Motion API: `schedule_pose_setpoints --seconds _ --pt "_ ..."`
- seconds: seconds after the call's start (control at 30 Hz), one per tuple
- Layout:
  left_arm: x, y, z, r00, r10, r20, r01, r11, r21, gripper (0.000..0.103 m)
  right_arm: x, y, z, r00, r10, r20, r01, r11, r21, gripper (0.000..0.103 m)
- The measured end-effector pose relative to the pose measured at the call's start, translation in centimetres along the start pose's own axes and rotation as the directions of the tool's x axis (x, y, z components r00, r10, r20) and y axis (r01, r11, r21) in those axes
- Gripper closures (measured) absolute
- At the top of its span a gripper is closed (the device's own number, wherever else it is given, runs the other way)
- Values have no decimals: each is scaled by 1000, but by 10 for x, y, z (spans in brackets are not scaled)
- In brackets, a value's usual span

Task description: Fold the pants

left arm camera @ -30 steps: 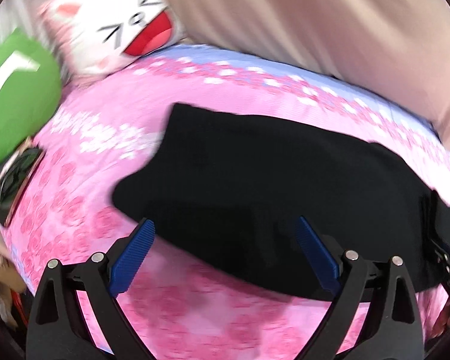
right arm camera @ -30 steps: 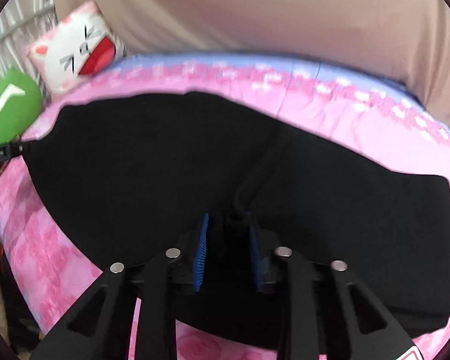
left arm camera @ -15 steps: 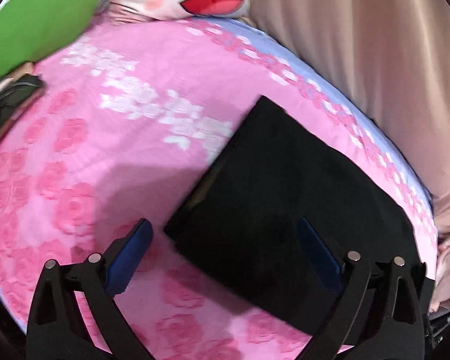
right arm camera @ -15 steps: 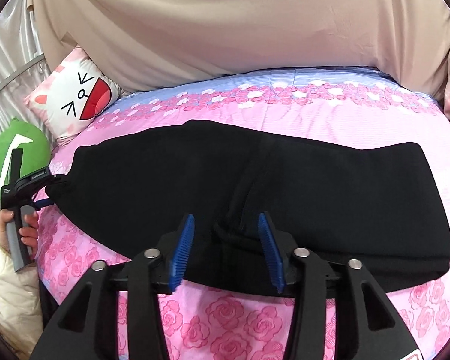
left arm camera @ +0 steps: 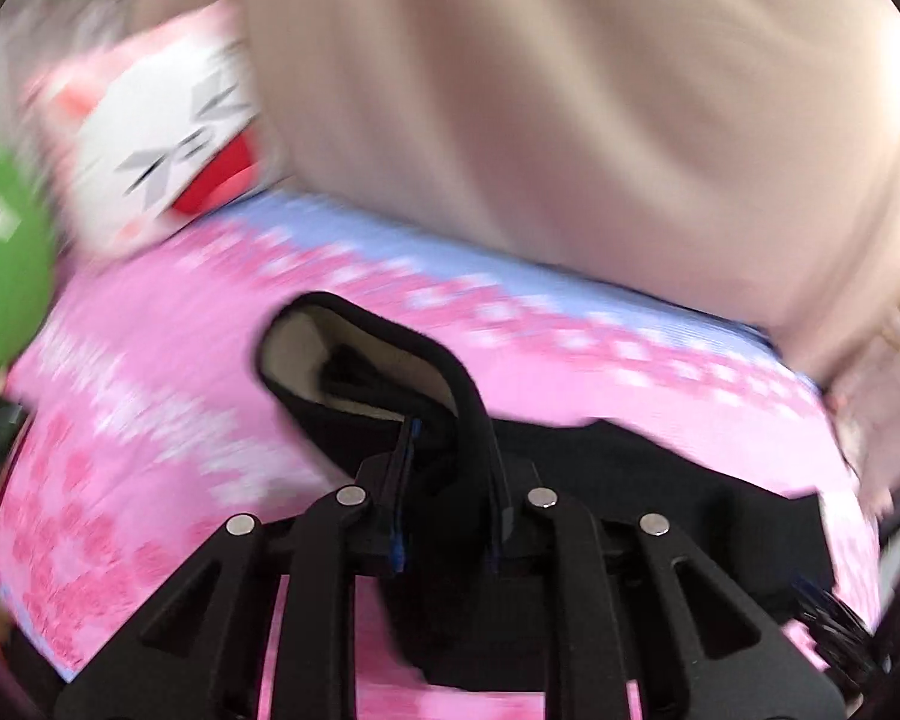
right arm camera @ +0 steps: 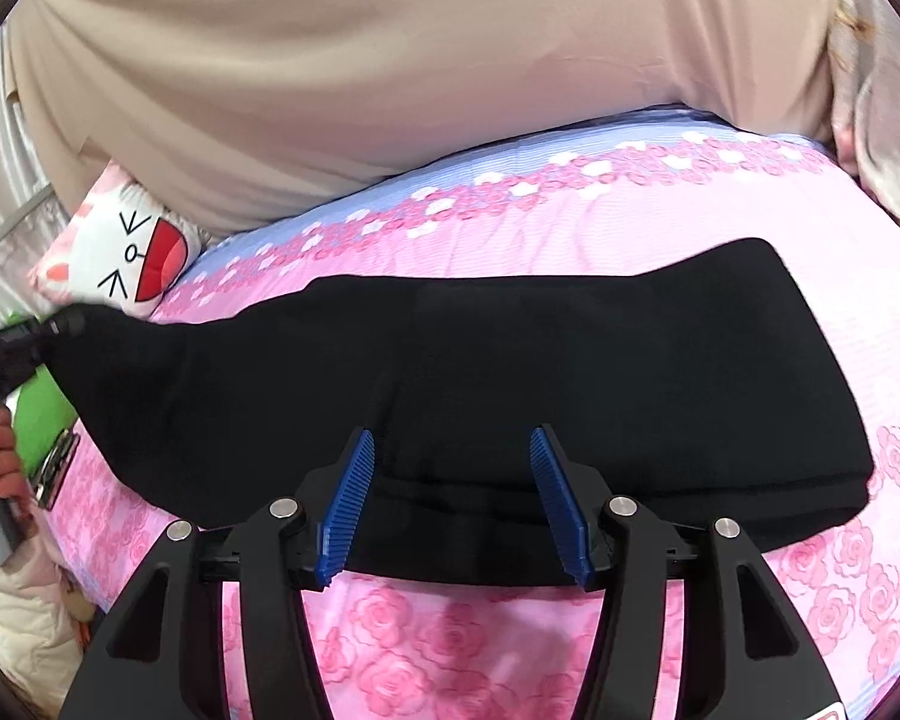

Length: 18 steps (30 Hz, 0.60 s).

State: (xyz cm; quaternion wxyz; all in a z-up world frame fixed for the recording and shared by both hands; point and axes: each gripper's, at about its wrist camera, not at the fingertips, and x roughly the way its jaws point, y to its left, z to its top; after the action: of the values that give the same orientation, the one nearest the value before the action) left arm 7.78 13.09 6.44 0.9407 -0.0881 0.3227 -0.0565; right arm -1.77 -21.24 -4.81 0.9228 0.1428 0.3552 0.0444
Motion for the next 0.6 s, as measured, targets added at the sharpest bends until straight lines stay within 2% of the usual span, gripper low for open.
schedule_pose_setpoints --seconds 0.1,0.17,0.23,0.27,0.3,0.33,0.37,0.4,0.47,0.5,0.57,0.6 --pt "3 -70 -5 996 -91 -24 93 990 108 85 -7 -12 -1 1000 5 19 -5 1000 21 49" --pt "17 -108 -17 989 -127 -79 138 978 154 82 -11 -21 -2 1000 3 28 -4 999 36 49" --pt "51 -146 -45 973 -124 -196 163 966 199 74 -15 -30 -4 1000 -3 27 1 999 44 49" --pt "71 -162 -62 958 -118 -260 178 959 222 72 -16 -33 -6 1000 -4 26 2 999 48 48" --pt "85 -171 -75 947 -105 -302 178 958 226 72 -17 -37 -7 1000 -7 26 5 999 54 48" --pt "92 -178 -90 937 -87 -339 174 956 236 67 -18 -42 -8 1000 -11 22 10 998 59 48" --pt "99 -185 -103 926 -68 -371 172 952 255 54 -19 -45 -9 1000 -15 20 13 998 60 48" --pt "95 -187 -109 935 -62 -350 164 949 268 47 -21 -48 -10 1000 -20 20 19 998 60 48" --pt "71 -190 -109 965 -37 -261 123 939 321 25 -24 -50 -7 1000 -22 17 21 999 48 48" --pt "62 -185 -106 971 -42 -237 119 938 325 19 -25 -49 -6 1000 -16 19 15 999 43 48" --pt "39 -170 -97 984 -35 -174 91 941 325 14 -25 -40 3 999 26 25 -27 999 20 47" --pt "26 -154 -89 991 -5 -135 48 948 316 12 -23 -35 6 999 47 25 -48 999 10 45"
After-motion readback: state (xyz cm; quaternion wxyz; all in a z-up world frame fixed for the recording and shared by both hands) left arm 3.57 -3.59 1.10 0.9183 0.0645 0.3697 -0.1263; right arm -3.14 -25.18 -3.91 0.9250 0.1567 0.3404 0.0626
